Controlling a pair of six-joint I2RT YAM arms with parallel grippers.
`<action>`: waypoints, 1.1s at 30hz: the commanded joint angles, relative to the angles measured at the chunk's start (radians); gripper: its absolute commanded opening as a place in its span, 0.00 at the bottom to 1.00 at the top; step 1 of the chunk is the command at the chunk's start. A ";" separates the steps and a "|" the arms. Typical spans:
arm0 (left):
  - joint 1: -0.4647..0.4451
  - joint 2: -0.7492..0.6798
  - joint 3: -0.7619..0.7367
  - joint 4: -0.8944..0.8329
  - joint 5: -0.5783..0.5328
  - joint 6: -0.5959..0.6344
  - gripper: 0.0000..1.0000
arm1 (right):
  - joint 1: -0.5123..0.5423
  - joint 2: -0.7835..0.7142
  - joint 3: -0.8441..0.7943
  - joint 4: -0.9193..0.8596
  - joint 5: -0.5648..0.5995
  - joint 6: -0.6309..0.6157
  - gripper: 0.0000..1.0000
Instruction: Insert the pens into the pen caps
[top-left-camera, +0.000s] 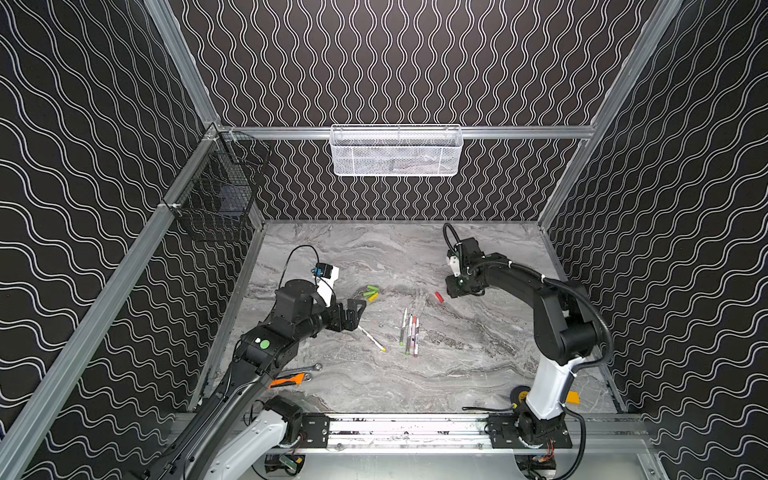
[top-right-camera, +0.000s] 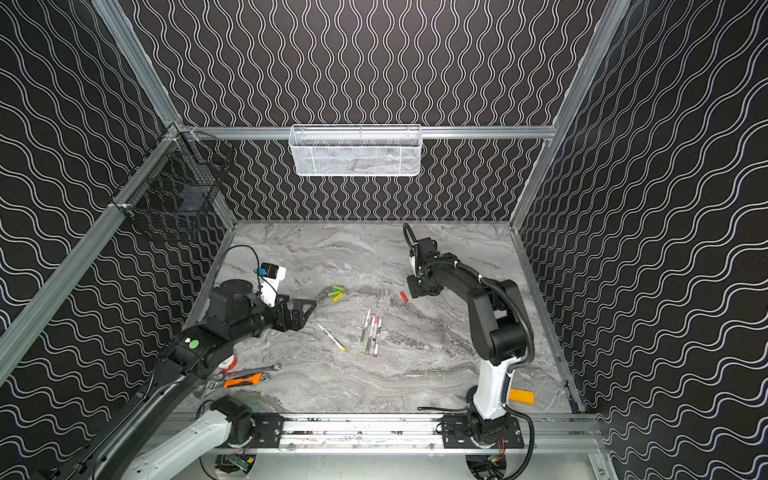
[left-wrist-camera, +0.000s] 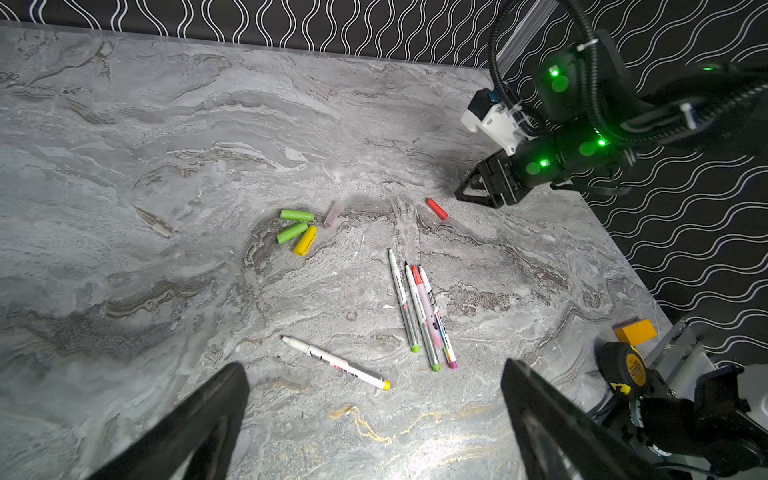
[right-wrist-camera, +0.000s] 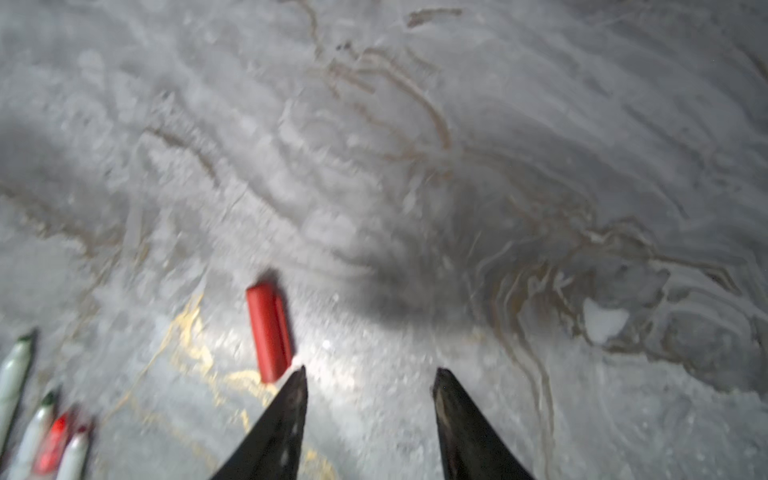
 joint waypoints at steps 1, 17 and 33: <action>0.001 -0.004 0.008 0.007 -0.026 0.004 0.99 | 0.002 0.058 0.054 -0.055 -0.003 -0.028 0.52; -0.001 -0.016 0.011 -0.015 -0.051 0.015 0.99 | 0.055 0.126 0.078 -0.056 -0.028 -0.073 0.52; 0.000 -0.029 0.006 -0.013 -0.048 0.007 0.99 | 0.148 0.103 0.036 -0.089 0.033 -0.084 0.52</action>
